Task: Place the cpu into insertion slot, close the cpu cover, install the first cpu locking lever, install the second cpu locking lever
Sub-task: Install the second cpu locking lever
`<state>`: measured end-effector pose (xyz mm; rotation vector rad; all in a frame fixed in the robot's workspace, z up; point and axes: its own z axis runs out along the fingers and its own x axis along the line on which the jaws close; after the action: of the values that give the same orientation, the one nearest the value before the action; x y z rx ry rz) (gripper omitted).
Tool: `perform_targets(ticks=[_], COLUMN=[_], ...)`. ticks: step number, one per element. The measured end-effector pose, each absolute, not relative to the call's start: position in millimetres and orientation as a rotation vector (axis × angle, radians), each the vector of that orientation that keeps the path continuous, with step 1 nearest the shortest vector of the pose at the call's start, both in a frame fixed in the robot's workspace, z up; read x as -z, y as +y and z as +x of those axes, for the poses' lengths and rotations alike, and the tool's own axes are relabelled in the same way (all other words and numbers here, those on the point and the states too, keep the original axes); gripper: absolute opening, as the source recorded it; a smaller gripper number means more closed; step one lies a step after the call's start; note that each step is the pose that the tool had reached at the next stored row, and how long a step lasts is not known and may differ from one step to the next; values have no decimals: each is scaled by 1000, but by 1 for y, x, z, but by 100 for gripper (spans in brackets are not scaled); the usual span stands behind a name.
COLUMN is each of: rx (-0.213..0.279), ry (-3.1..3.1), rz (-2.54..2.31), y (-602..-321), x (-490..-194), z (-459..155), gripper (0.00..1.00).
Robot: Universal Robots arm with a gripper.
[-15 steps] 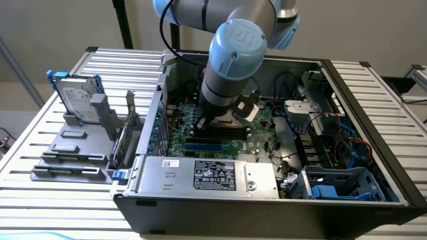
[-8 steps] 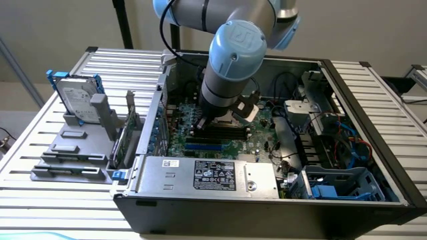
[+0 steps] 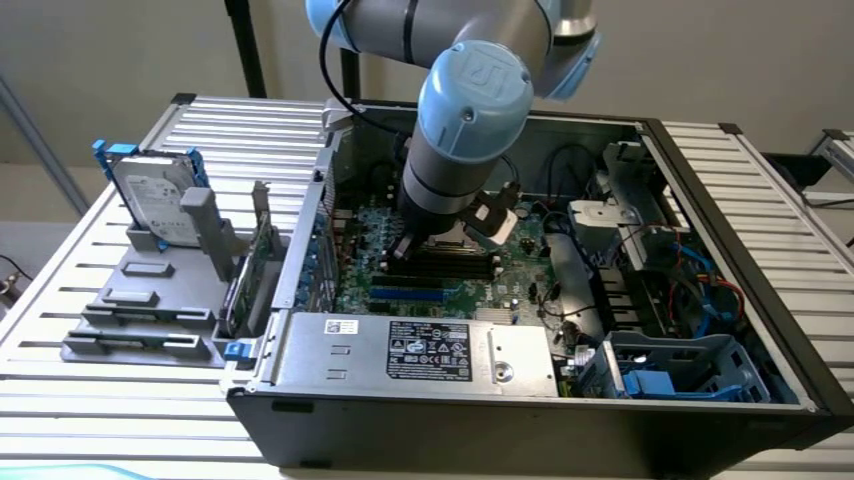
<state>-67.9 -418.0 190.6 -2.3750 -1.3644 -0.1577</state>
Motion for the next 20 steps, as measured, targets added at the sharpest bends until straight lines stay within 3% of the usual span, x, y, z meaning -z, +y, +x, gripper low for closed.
perform_targets(ticks=[20], rx=[156], ry=[-1365], rz=[-2376], y=[-415], x=[-189], z=[-68], gripper=[11])
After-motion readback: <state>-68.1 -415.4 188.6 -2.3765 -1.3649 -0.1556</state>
